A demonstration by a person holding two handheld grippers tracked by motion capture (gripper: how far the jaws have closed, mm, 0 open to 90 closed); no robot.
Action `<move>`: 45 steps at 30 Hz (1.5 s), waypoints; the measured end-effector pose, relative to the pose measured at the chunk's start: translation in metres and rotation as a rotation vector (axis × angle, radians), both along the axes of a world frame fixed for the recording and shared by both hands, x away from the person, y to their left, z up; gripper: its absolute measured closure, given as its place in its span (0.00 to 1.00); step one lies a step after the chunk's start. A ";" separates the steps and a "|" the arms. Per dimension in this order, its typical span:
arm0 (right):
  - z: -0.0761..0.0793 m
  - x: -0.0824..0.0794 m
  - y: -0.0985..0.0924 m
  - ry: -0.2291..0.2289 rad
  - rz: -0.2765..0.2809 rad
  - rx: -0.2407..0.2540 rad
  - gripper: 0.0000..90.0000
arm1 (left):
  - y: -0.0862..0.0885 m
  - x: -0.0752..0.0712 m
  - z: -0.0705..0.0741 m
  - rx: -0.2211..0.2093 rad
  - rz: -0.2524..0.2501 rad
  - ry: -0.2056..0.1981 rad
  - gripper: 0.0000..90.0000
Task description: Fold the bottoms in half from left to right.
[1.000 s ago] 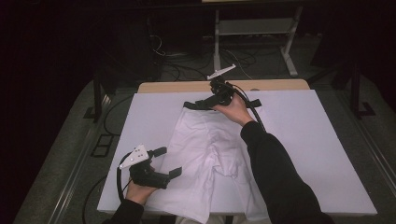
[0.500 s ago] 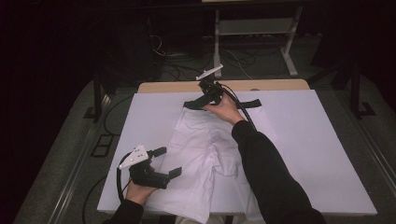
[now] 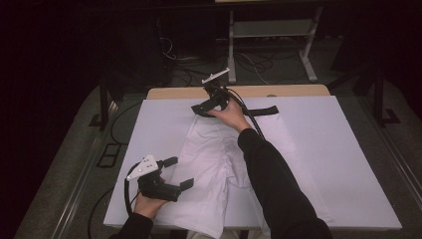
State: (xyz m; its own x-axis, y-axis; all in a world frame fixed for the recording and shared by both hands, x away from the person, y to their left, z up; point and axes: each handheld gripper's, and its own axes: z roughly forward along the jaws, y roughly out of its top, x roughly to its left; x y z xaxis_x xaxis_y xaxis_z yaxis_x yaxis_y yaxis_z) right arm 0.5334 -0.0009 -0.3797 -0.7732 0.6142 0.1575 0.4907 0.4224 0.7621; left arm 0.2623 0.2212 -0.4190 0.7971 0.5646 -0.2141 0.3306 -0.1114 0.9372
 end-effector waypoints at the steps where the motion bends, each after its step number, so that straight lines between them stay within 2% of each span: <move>1: -0.001 0.001 0.001 0.006 -0.006 0.003 0.00 | 0.000 0.000 0.000 -0.001 0.001 0.000 0.00; 13: -0.014 0.015 0.010 0.037 -0.034 0.023 0.00 | 0.000 0.000 0.000 -0.005 0.000 -0.001 0.00; 17: -0.018 0.016 0.015 0.042 -0.041 0.009 0.00 | 0.000 -0.001 0.000 -0.005 -0.001 -0.002 0.00; 22: -0.022 0.020 0.018 0.070 -0.057 0.013 0.00 | 0.001 0.000 0.000 -0.006 0.000 -0.002 0.00; 29: -0.029 0.024 0.018 0.096 -0.079 0.018 0.09 | 0.001 -0.001 0.000 -0.007 0.000 -0.001 0.00; 39: -0.040 0.028 0.019 0.135 -0.096 -0.002 0.17 | 0.001 0.000 0.000 -0.007 -0.002 0.000 0.00; 42: -0.044 0.028 0.020 0.139 -0.095 -0.014 0.23 | 0.001 0.000 -0.001 -0.005 0.000 0.000 0.00; 43: -0.045 0.028 0.021 0.145 -0.099 -0.018 0.27 | 0.001 0.000 -0.001 -0.005 -0.001 0.000 0.00; 45: -0.046 0.028 0.022 0.144 -0.099 -0.019 0.29 | 0.001 0.000 -0.001 -0.005 0.000 0.001 0.00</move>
